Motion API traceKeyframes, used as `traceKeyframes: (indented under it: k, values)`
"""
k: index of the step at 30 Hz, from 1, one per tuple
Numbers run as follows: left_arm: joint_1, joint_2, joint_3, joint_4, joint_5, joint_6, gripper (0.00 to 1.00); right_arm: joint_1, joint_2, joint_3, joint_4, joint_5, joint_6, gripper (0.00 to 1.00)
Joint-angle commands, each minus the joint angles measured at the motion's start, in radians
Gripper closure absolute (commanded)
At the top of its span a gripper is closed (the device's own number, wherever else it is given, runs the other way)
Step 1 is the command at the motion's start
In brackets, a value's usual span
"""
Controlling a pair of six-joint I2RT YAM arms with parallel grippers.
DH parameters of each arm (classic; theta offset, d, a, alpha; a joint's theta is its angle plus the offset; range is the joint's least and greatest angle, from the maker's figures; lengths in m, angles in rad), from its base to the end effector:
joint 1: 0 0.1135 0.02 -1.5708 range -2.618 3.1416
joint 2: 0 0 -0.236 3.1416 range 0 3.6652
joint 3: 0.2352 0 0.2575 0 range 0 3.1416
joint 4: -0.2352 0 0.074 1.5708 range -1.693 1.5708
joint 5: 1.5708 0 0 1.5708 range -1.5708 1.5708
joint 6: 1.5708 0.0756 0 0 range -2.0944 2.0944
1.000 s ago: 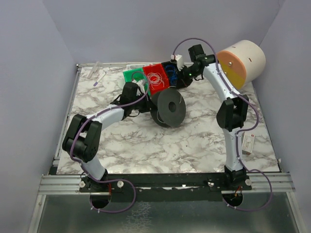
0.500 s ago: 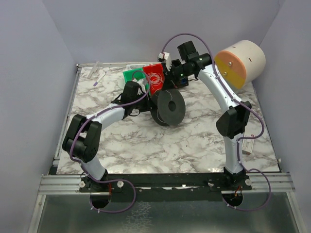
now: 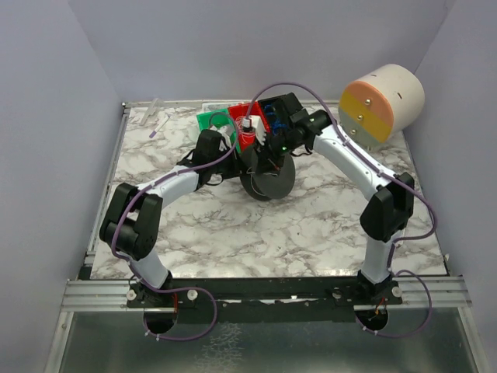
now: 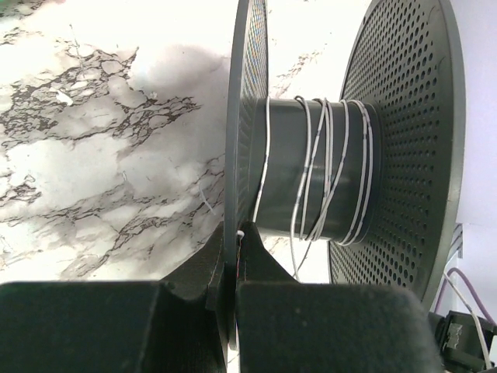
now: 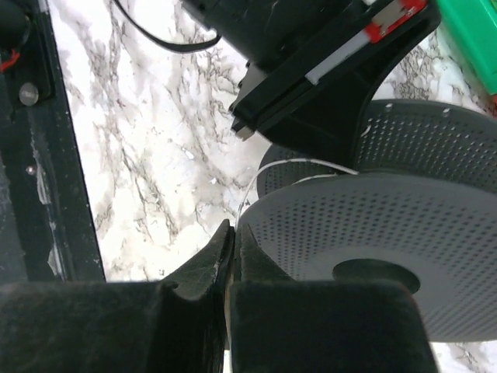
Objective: Wrap the cables
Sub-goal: Wrap the cable around the cable reel.
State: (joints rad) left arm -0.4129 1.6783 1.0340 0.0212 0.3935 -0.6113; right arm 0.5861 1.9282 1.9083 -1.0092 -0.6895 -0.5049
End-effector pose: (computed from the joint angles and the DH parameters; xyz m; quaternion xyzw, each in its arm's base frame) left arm 0.3533 -0.1864 0.1618 0.0023 0.8772 -0.3709 0.3049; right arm 0.3253 0.2737 0.2762 -0.5478 0.7283 0.3356 0.2384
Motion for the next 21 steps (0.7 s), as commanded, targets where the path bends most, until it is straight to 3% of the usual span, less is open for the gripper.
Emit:
traceKeyframes:
  k: [1,8,15,21]
  values:
    - [0.026,0.007,-0.031,-0.03,-0.09,0.019,1.0,0.039,-0.112,-0.143,0.146,0.124,0.014,1.0]
    - [0.052,0.015,-0.067,0.058,0.046,-0.049,1.0,0.083,-0.226,-0.386,0.309,0.195,0.017,1.0]
    - [0.061,0.028,-0.139,0.174,0.125,-0.139,1.0,0.108,-0.264,-0.494,0.401,0.211,0.01,1.0]
    - [0.066,0.051,-0.178,0.207,0.117,-0.159,0.79,0.118,-0.288,-0.597,0.472,0.222,0.007,1.0]
